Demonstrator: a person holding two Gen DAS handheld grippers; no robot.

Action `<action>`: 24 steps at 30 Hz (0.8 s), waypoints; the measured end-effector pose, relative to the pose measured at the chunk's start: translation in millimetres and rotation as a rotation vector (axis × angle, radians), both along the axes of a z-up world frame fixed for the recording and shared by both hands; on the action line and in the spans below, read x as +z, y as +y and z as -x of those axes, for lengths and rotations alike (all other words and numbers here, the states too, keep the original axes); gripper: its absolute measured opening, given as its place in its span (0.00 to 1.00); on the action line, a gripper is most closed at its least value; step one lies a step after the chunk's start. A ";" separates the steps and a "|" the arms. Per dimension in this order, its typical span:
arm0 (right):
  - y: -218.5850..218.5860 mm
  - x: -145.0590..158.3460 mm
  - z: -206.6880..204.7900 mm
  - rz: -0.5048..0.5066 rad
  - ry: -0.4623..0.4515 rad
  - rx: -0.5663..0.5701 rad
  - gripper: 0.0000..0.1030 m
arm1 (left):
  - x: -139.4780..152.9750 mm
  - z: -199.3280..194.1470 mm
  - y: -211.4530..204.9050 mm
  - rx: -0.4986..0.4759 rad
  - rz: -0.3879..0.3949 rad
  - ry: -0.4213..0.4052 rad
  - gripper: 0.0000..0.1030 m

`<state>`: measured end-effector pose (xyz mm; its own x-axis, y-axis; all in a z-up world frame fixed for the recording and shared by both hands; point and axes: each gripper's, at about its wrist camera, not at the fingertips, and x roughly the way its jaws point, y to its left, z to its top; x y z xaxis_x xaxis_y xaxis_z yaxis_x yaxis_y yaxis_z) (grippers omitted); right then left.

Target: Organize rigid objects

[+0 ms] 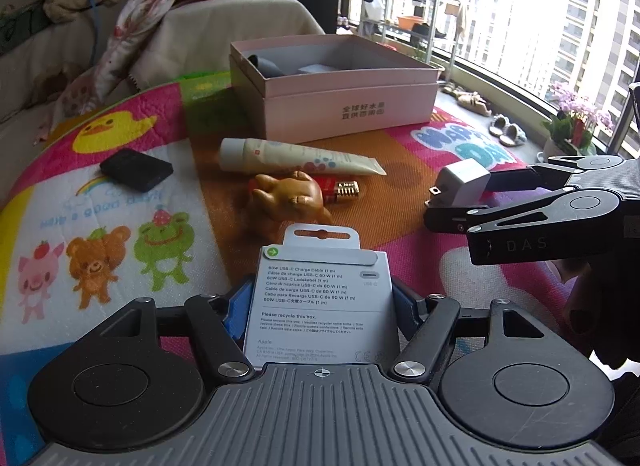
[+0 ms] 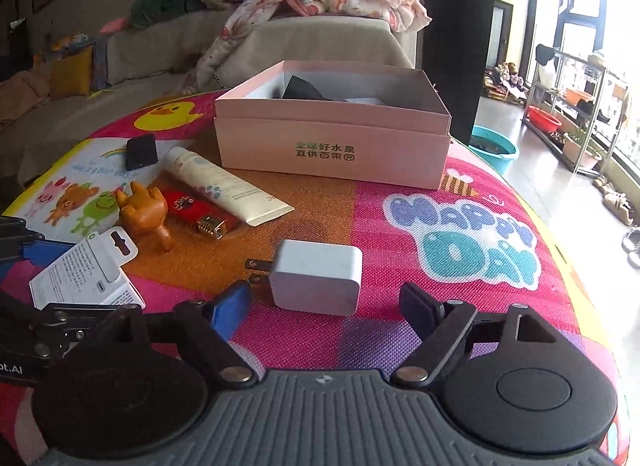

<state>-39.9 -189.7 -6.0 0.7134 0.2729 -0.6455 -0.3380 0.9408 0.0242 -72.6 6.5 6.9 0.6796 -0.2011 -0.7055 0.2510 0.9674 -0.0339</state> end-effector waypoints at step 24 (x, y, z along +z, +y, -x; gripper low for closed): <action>4.5 -1.1 -9.6 -0.003 0.057 0.063 1.00 | -4.1 8.1 2.7 -0.014 0.018 -0.040 0.72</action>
